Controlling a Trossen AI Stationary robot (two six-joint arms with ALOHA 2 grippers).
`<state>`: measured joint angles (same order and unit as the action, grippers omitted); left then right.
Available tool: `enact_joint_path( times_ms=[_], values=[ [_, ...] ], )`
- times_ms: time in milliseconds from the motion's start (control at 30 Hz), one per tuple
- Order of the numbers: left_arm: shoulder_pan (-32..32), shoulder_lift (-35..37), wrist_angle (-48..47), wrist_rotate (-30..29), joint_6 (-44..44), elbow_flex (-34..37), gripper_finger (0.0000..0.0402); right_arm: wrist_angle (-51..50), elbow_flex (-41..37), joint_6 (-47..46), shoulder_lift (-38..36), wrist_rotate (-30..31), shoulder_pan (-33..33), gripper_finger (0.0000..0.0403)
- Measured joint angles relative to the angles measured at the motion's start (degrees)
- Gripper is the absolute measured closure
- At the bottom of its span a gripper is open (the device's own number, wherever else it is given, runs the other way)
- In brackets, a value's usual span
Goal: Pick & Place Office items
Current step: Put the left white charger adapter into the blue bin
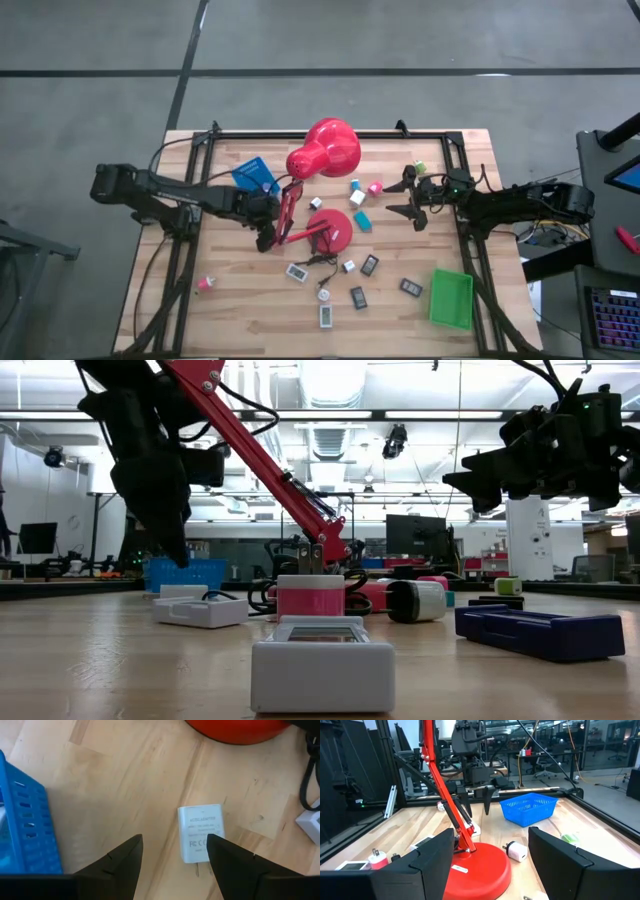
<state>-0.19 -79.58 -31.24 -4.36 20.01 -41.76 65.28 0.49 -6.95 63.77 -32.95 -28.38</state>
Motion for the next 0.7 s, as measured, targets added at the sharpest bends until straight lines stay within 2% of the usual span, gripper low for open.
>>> enact_joint_path(
  times_ms=[100,200,300,467,700],
  values=[
    [-0.23,0.13,-0.01,0.0,0.15,-0.11,0.0183,0.0,0.0,0.08,0.0,0.0,0.02,0.0156],
    [-0.71,0.14,0.05,0.0,0.17,-0.49,0.0213,-0.02,0.0,0.07,0.0,0.0,0.0,0.0156],
    [-1.18,0.14,-0.03,0.44,0.2,-0.61,0.0266,-0.02,0.0,0.03,0.0,0.0,0.0,0.0156],
    [-1.75,0.16,0.02,1.6,0.19,-0.72,0.0381,-0.02,0.0,-0.13,0.0,0.0,0.0,0.0156],
    [-1.86,0.21,0.03,6.05,0.24,-0.66,0.0398,-0.03,0.0,-0.32,0.0,0.02,0.0,0.0156]
  ],
)
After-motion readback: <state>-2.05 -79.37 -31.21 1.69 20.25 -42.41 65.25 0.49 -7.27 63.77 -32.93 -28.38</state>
